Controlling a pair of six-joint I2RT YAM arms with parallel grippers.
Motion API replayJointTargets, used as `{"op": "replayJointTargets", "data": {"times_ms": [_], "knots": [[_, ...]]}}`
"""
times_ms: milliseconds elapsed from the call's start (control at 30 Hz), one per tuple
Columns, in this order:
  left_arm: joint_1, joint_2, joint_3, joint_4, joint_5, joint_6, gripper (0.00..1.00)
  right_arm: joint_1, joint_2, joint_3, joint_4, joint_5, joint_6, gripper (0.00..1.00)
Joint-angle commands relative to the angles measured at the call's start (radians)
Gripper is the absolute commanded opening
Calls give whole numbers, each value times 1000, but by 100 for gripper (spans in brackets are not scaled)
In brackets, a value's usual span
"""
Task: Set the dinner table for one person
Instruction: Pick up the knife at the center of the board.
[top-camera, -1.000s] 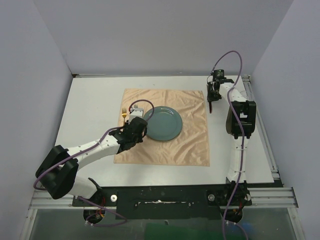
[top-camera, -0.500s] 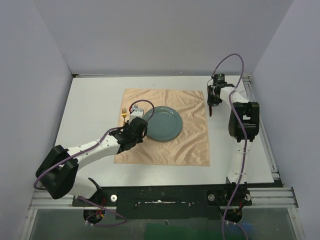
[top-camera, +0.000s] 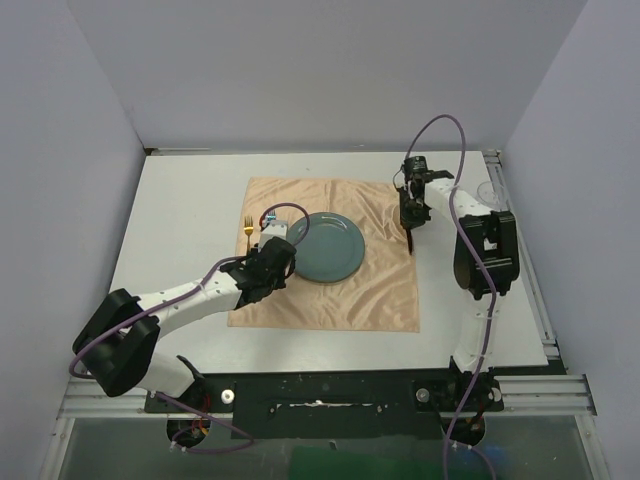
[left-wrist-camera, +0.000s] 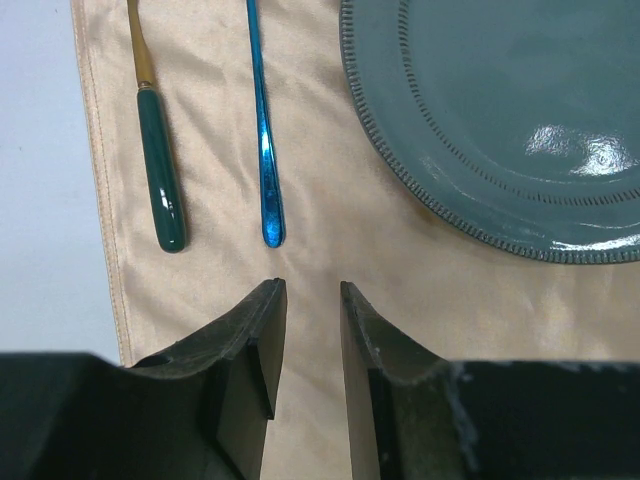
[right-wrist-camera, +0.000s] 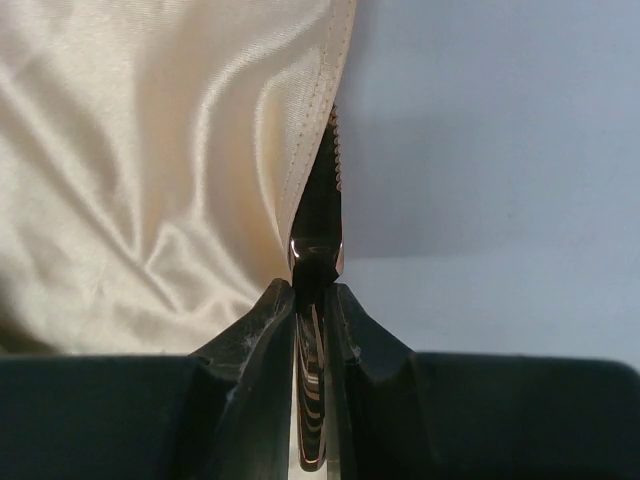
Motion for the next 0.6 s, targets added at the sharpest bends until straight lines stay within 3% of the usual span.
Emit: {"op": "replayJointTargets", "data": {"times_ms": [0, 567], "knots": [[-4, -16, 1, 49, 1, -2, 26, 16, -144, 17, -35, 61, 23, 0], [-5, -46, -23, 56, 8, -8, 26, 40, -279, -33, -72, 87, 65, 0]]}}
